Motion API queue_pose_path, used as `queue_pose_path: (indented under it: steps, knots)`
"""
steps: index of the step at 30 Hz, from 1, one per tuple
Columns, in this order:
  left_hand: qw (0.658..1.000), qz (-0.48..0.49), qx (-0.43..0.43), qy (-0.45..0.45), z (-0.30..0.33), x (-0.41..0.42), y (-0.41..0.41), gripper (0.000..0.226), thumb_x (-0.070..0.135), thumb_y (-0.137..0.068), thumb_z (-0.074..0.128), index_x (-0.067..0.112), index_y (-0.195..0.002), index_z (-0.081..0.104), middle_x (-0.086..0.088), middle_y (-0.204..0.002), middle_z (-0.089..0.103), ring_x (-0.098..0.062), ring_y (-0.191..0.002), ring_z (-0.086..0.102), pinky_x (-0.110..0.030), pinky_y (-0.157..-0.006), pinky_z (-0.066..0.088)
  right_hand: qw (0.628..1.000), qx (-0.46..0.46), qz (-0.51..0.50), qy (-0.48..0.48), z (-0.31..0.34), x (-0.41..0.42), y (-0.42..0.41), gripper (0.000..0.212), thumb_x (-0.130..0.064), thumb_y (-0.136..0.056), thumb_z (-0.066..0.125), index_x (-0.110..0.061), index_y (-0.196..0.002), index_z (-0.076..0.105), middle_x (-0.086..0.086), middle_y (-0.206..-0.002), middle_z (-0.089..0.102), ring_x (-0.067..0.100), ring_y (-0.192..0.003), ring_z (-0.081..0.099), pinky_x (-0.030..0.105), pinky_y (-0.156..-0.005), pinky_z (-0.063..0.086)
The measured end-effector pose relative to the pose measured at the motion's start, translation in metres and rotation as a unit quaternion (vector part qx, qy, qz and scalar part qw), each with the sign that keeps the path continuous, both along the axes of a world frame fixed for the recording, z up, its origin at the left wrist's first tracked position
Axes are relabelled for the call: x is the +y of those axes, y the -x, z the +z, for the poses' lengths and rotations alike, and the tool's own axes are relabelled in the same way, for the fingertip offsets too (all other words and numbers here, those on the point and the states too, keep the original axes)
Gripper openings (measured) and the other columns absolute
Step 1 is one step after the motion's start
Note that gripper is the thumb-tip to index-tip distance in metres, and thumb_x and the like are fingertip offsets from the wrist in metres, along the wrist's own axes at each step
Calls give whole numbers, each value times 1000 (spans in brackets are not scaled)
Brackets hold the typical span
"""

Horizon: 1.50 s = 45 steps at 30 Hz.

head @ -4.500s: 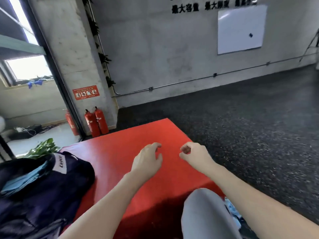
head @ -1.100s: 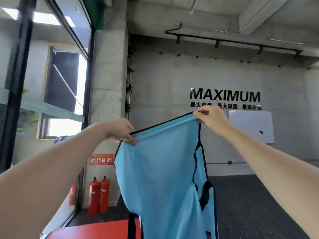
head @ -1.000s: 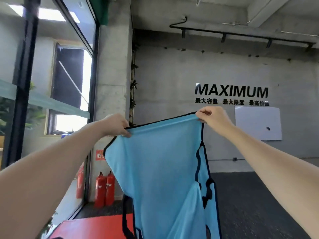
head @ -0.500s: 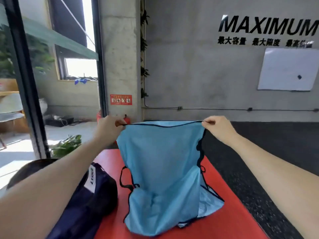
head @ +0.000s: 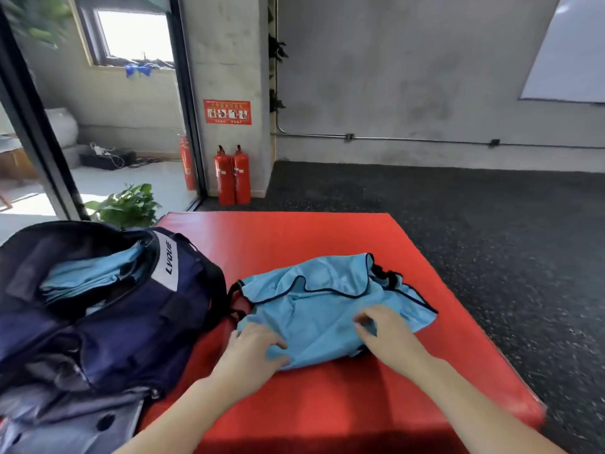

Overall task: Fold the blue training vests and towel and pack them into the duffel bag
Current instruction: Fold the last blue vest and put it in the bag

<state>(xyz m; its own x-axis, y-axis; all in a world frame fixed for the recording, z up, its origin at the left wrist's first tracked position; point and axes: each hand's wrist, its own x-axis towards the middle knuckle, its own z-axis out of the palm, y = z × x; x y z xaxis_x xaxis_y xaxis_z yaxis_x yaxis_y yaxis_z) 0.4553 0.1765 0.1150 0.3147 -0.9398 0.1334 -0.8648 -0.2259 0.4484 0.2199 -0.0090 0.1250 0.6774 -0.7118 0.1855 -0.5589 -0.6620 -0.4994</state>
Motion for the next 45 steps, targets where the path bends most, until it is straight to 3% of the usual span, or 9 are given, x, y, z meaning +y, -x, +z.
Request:
queue_pose_path:
  steps: [3,6,8,12,16,25,33,38,45]
  knots:
    - [994,-89,-51,-44,-5,-1,10,70,87,-66,45,40,-113,67,24,-113,57,3,-116,41,-28,-101,31,996,43,77,-18,-5,19,-6,26,-47,-90,68,-29,-110,66,-22,-101,53,-5,-99,50,17,-92,40]
    - [992,-94,-74,-35,-8,-7,11,36,64,-84,58,36,-103,68,20,-112,60,-4,-113,48,-31,-100,36,987,60,149,1,-2,35,-17,40,-60,-87,66,-32,-115,63,-18,-110,53,-4,-107,47,15,-97,38]
    - [998,-58,-5,-4,-6,-10,12,11,43,-91,64,33,-90,68,17,-95,66,-2,-97,57,-30,-90,45,982,67,174,42,-3,41,-21,43,-60,-87,64,-28,-116,63,-14,-111,54,1,-108,48,17,-96,39]
    - [985,32,163,41,8,-24,10,13,29,-89,72,29,-76,69,17,-63,66,4,-63,58,-12,-63,40,976,27,182,121,-10,50,-26,37,-51,-90,64,-22,-113,64,-8,-107,57,11,-104,54,25,-94,45]
    - [968,50,240,47,16,-34,4,14,33,-91,71,24,-80,71,7,-54,53,-7,-53,42,-23,-53,34,973,-79,144,160,-9,59,-30,31,-41,-91,64,-19,-112,61,-5,-106,57,15,-100,54,26,-91,45]
    - [940,80,328,55,11,-45,-1,10,36,-88,74,26,-87,74,-3,-65,57,-15,-64,46,-32,-65,36,971,-61,150,178,-23,70,-44,34,-41,-84,70,-21,-111,64,-6,-106,60,17,-97,56,33,-85,50]
    - [971,106,193,98,19,-31,3,10,25,-87,75,35,-88,76,11,-86,69,-3,-77,57,-5,-69,37,984,-122,119,-57,4,67,-49,10,-21,-87,75,-25,-96,76,-12,-89,73,5,-84,64,15,-77,45]
    - [968,25,130,214,32,-9,27,6,27,-86,76,32,-85,75,18,-82,67,-6,-80,59,-9,-71,37,972,-147,104,-153,18,71,-48,1,-23,-86,78,-24,-85,77,-14,-67,66,5,-56,57,16,-59,43]
    - [976,-67,51,200,27,12,37,28,32,-82,72,31,-110,70,17,-90,65,-4,-87,59,-21,-84,45,960,-163,100,-206,35,71,-44,7,-25,-82,83,-21,-78,79,-1,-60,67,6,-47,49,22,-51,38]
